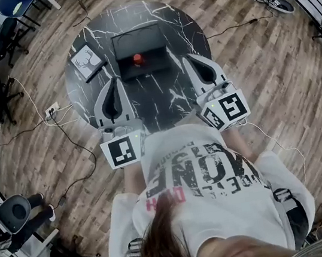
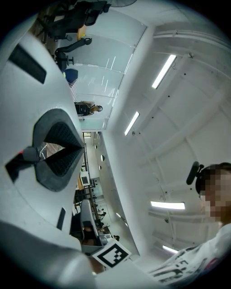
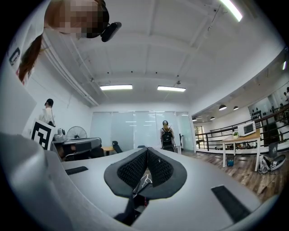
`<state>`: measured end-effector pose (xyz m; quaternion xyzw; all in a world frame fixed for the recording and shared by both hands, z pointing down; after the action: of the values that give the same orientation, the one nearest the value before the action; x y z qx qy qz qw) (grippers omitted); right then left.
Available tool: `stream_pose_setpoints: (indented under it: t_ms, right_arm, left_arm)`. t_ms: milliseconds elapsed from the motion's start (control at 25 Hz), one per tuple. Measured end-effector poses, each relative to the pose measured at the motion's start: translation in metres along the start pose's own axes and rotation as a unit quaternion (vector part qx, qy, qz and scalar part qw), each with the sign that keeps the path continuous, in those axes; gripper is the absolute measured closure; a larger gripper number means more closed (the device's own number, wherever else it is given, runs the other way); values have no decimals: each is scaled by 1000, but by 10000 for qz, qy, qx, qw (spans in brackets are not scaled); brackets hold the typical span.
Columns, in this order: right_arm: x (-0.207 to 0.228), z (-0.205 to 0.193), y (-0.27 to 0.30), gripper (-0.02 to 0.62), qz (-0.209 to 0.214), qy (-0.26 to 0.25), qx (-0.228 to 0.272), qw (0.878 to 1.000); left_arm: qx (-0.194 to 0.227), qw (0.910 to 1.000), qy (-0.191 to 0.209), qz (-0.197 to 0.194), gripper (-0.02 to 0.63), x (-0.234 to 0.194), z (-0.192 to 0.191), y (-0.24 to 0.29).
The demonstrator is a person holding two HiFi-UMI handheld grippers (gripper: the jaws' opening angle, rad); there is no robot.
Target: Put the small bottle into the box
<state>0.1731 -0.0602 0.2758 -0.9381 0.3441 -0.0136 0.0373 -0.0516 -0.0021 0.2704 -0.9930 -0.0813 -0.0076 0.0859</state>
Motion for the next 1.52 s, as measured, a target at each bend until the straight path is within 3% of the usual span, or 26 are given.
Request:
stream_pose_setpoints:
  t_ms: [1520]
  right_arm:
    - [-1, -13, 5, 594, -42, -135, -270, 9995]
  left_arm:
    - [-59, 9992, -183, -341, 601, 7, -15, 21]
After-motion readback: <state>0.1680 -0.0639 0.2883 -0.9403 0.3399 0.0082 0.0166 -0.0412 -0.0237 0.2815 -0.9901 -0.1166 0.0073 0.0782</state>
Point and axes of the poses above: the fingertips, and each gripper's own axes: y forward along the fingers, x to its right, z out of its top, the point moved 7 cm from there along -y, backward along the fingers, and after that the axes turned 2 degrees about -y, right-handed, at the moved point
